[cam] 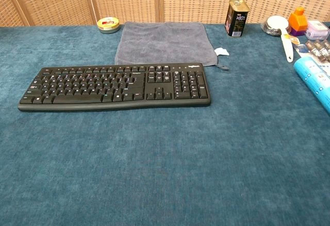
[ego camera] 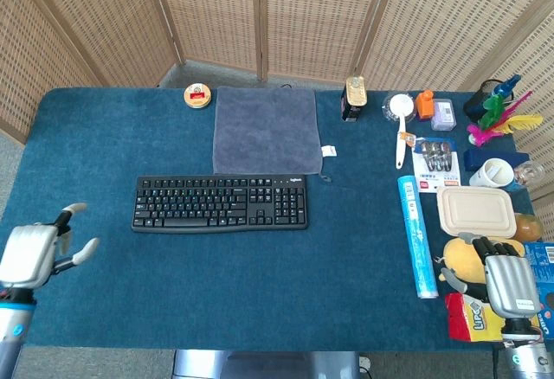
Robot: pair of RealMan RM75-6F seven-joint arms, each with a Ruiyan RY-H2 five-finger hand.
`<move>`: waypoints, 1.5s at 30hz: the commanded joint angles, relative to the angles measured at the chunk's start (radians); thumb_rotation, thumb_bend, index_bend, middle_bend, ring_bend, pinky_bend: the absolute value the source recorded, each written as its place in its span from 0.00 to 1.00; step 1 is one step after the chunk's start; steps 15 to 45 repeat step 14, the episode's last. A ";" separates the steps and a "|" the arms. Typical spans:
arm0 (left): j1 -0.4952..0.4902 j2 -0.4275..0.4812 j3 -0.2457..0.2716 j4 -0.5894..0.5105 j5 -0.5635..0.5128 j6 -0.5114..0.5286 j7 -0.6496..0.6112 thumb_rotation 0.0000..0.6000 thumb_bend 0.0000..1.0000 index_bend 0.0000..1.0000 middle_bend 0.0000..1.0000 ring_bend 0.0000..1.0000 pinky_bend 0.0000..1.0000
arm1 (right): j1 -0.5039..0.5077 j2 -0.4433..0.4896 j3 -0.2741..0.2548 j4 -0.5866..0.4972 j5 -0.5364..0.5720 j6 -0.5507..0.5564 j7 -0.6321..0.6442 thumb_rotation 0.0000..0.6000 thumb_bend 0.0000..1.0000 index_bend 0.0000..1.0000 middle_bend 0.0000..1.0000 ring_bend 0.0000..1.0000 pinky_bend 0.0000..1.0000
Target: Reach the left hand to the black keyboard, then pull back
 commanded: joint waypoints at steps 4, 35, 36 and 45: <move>0.114 -0.007 0.049 0.008 0.085 0.139 -0.046 0.00 0.15 0.23 0.76 0.72 0.67 | 0.000 -0.011 -0.004 0.007 -0.005 0.003 0.002 0.00 0.26 0.27 0.37 0.38 0.34; 0.146 -0.017 0.046 0.012 0.104 0.137 -0.043 0.00 0.15 0.23 0.76 0.72 0.67 | 0.007 -0.015 -0.002 0.013 -0.008 0.003 0.008 0.00 0.26 0.27 0.37 0.38 0.34; 0.146 -0.017 0.046 0.012 0.104 0.137 -0.043 0.00 0.15 0.23 0.76 0.72 0.67 | 0.007 -0.015 -0.002 0.013 -0.008 0.003 0.008 0.00 0.26 0.27 0.37 0.38 0.34; 0.146 -0.017 0.046 0.012 0.104 0.137 -0.043 0.00 0.15 0.23 0.76 0.72 0.67 | 0.007 -0.015 -0.002 0.013 -0.008 0.003 0.008 0.00 0.26 0.27 0.37 0.38 0.34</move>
